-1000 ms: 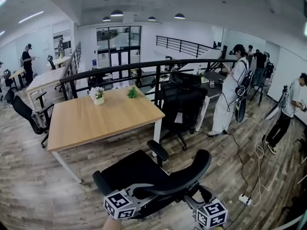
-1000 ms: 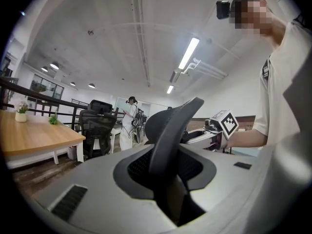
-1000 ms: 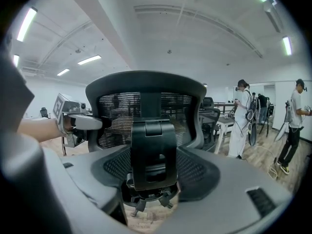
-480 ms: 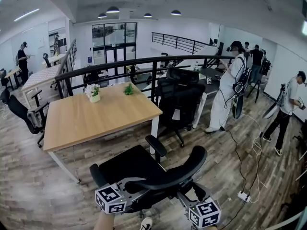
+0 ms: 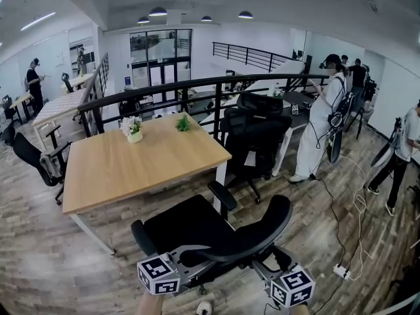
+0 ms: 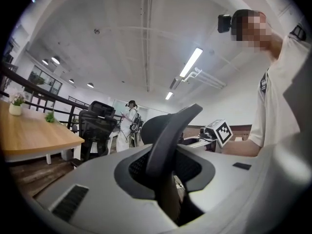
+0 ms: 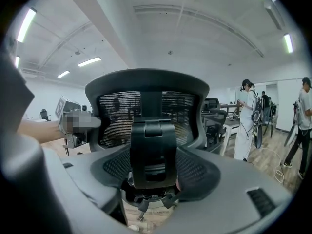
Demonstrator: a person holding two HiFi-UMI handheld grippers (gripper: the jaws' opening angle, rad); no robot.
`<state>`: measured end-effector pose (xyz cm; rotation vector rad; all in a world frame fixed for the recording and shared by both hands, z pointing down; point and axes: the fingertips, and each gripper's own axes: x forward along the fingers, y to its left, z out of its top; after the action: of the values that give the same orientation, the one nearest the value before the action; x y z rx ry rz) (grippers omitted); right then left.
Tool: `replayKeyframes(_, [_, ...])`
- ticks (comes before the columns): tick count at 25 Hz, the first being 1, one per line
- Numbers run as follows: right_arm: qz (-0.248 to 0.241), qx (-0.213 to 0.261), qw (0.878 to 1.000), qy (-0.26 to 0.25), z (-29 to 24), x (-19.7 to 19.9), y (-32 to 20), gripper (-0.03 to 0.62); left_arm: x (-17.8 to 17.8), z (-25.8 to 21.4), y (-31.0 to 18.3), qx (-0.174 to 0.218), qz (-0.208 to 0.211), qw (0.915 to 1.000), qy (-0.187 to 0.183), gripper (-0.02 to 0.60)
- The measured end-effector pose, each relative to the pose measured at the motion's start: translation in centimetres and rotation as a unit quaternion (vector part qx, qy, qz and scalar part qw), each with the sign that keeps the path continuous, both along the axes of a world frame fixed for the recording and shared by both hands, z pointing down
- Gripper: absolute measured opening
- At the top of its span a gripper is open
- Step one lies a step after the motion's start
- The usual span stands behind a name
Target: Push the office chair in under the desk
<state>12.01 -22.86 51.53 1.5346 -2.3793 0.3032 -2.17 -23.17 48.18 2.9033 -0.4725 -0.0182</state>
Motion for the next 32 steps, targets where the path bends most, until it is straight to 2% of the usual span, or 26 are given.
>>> replayKeyframes(5, [-0.005, -0.001, 1.0, 0.003, -0.2, -0.5, -2.4, 0.31, -0.6, -0.1, -2.2, -0.005, 0.0, 1.0, 0.007, 0.135])
replayKeyframes(11, [-0.002, -0.002, 1.0, 0.002, -0.2, -0.8, -4.5, 0.311, -0.7, 0.0, -4.0, -0.012, 0.015, 0.9998, -0.001, 0.133])
replayKeyframes(20, [-0.007, -0.005, 1.0, 0.005, -0.2, -2.9, -7.6, 0.311, -2.8, -0.1, -7.1, -0.012, 0.019, 0.9997, 0.008, 0.133])
replayKeyframes(32, [-0.007, -0.006, 1.0, -0.002, -0.1, -5.9, -12.0, 0.311, -5.7, 0.0, -11.4, -0.014, 0.019, 0.9997, -0.005, 0.133])
